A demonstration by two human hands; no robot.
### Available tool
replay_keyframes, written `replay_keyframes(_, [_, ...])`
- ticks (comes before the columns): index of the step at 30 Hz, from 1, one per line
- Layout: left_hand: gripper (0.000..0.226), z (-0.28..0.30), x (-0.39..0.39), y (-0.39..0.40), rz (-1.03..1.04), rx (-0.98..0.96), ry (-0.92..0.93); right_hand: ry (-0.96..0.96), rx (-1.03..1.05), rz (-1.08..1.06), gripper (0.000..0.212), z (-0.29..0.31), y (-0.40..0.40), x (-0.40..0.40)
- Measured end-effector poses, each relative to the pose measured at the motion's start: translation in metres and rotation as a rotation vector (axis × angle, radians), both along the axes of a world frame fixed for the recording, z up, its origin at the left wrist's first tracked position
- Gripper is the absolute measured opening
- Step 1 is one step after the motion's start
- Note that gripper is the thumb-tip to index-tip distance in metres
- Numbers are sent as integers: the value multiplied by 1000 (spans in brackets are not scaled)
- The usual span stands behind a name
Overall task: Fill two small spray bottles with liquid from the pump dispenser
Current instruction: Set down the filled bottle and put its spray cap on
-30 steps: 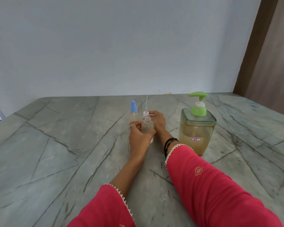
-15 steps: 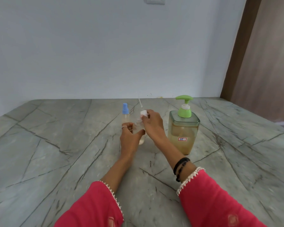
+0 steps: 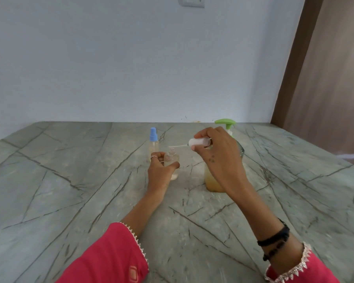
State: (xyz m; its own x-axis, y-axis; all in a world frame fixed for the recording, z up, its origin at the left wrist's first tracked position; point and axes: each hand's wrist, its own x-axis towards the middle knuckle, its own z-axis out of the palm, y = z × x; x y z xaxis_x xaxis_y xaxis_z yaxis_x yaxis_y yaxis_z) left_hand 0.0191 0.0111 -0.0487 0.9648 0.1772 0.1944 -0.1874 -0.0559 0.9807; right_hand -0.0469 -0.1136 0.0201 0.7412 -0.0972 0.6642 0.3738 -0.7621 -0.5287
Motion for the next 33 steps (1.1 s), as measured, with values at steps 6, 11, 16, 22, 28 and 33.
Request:
replay_keyframes(6, [40,-1,0,1,-9,-17,-1,4,-106,-27,18,14,-8,-5])
replay_keyframes(11, [41,-1,0,0,-5,-18,-4,16,-217,-11,22,26,-7,3])
replay_keyframes(16, [41,0,0,0,-12,-17,-6,6,-242,22,22,42,-7,14])
replay_keyframes(22, [40,-1,1,-1,-8,-19,-3,46,-311,45,23,48,-3,18])
replay_keyframes(28, [40,0,1,-1,-9,-26,-3,131,-351,126,27,41,6,27])
replay_keyframes(33, [40,0,2,-1,-11,-23,2,150,-266,209,33,29,19,39])
